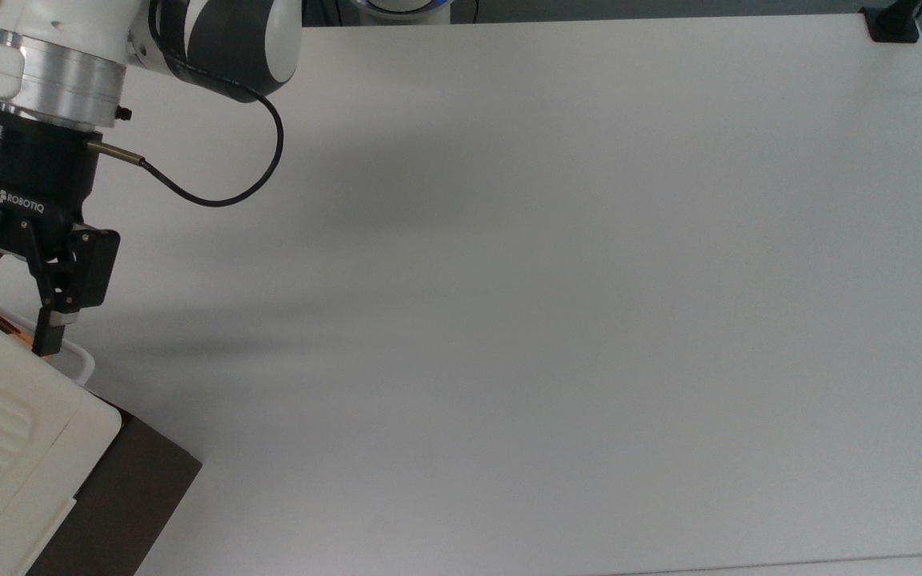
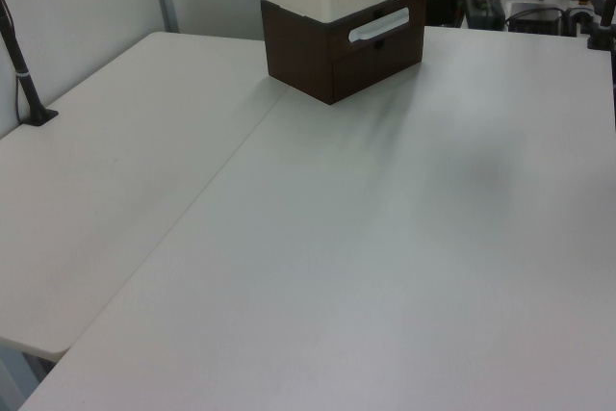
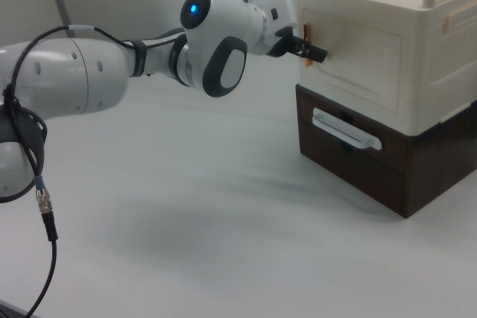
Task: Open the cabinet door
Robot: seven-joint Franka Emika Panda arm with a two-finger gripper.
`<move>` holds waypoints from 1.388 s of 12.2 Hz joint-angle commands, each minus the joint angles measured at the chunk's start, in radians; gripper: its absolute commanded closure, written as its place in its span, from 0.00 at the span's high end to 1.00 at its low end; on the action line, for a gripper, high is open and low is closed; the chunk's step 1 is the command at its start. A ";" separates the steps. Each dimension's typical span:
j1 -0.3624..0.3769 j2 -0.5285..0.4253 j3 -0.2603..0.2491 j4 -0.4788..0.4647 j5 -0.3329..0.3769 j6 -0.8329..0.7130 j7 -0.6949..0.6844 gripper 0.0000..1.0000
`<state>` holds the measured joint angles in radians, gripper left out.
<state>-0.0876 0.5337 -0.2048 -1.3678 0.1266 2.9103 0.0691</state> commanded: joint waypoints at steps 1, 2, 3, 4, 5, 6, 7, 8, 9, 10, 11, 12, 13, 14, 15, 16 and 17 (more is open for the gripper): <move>0.008 0.005 -0.011 0.021 0.002 0.010 0.038 0.50; 0.009 0.003 -0.011 0.021 0.002 0.010 0.040 0.39; 0.009 0.003 -0.011 0.021 0.001 0.010 0.040 0.31; 0.008 0.000 -0.011 0.021 0.001 0.010 0.040 0.19; 0.008 0.000 -0.011 0.016 -0.001 0.010 0.035 0.09; 0.008 -0.003 -0.010 0.013 -0.007 0.009 0.034 0.00; 0.011 -0.006 -0.010 0.012 -0.009 0.007 0.034 0.00; 0.012 -0.018 -0.010 0.003 -0.007 0.003 0.035 0.00; 0.011 -0.033 -0.008 -0.019 -0.005 0.000 0.037 0.00; 0.009 -0.067 -0.007 -0.060 0.004 -0.005 0.040 0.00; 0.012 -0.089 -0.005 -0.092 0.007 -0.005 0.040 0.00; 0.012 -0.107 -0.002 -0.111 0.008 -0.009 0.041 0.00; 0.012 -0.122 -0.001 -0.122 0.008 -0.054 0.040 0.00; 0.012 -0.141 -0.001 -0.117 0.008 -0.172 0.037 0.00; 0.011 -0.158 0.001 -0.116 0.008 -0.250 0.035 0.00; 0.011 -0.188 0.002 -0.116 0.010 -0.366 0.028 0.00; 0.014 -0.214 0.004 -0.114 0.011 -0.487 0.015 0.00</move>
<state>-0.0729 0.4222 -0.1985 -1.4042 0.1249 2.6586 0.0871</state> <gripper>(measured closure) 0.797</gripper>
